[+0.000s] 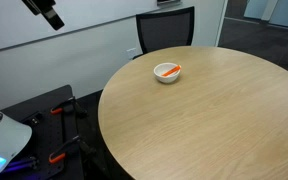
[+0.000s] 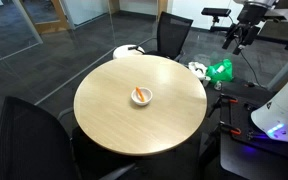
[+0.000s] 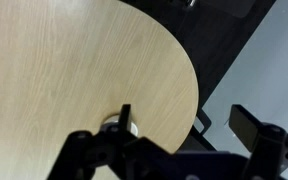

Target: Take the marker out of the bowl and put it on the table

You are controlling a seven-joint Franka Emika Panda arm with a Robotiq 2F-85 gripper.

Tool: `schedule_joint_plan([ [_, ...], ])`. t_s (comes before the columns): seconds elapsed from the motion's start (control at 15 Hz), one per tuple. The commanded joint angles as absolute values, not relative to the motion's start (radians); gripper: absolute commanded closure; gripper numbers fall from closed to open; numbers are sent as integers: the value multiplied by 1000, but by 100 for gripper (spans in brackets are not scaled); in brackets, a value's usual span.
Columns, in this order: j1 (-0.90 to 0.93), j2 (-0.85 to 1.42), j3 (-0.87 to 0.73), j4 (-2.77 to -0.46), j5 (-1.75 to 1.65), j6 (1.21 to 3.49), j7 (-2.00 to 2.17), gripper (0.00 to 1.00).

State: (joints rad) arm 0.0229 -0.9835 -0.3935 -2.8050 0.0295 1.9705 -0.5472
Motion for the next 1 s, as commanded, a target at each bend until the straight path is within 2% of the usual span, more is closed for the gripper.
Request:
schedule_joint_plan([
  [0.0,11,-979,-383,-2804,41,1968,-556,0],
  [0.47,19,-969,-356,-2801,51,2008,-524,0],
  [0.93,68,-877,-232,-2778,106,2210,-368,0],
])
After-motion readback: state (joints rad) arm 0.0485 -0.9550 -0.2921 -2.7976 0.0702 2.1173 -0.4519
